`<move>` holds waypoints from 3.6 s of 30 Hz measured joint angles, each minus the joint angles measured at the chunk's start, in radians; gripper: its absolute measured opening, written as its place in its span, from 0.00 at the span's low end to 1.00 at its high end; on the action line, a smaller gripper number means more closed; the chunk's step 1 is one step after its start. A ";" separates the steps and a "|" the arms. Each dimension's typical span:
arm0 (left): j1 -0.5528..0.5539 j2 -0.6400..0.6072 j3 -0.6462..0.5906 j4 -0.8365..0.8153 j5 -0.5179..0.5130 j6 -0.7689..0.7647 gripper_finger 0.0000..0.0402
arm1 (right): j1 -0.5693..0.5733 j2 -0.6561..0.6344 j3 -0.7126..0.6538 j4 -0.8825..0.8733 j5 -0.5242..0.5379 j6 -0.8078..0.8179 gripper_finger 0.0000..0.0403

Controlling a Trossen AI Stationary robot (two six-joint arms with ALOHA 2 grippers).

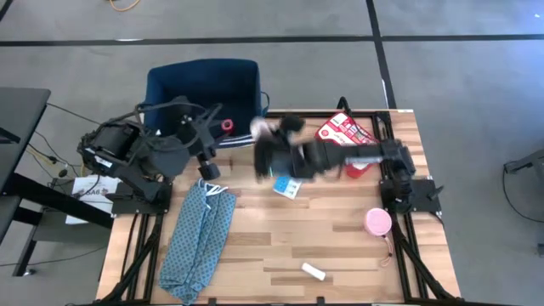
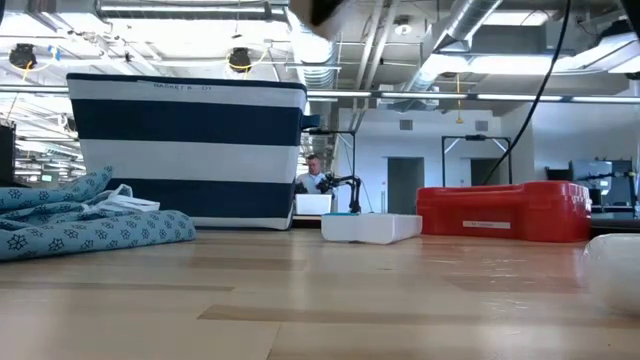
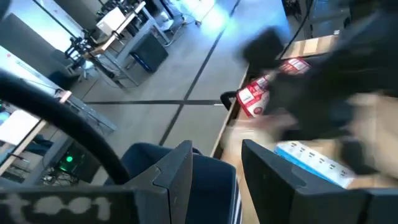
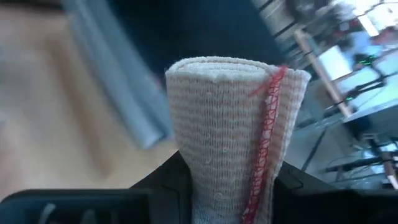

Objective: Pick & place medical supplies in basket/bin
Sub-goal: Put the brown bandage into the blue bin, then put the white rolled gauze into the blue bin

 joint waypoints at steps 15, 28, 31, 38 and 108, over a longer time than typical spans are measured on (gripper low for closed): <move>-0.004 0.003 -0.001 -0.153 0.027 -0.082 0.32 | -0.453 0.169 0.004 0.826 -0.898 -0.208 0.29; -0.003 0.002 -0.001 -0.152 0.038 -0.075 0.32 | -0.441 0.267 0.071 0.730 -0.883 -0.353 0.49; -0.003 0.002 -0.001 -0.152 0.038 -0.093 0.32 | -0.431 0.270 0.116 0.656 -0.883 -0.353 0.52; -0.003 0.002 -0.001 -0.152 0.044 -0.172 0.32 | -0.403 0.268 0.204 0.527 -0.802 -0.354 0.52; -0.268 0.032 -0.226 -0.151 0.205 -0.694 0.32 | 0.605 0.054 -0.095 -0.426 -0.824 0.804 0.52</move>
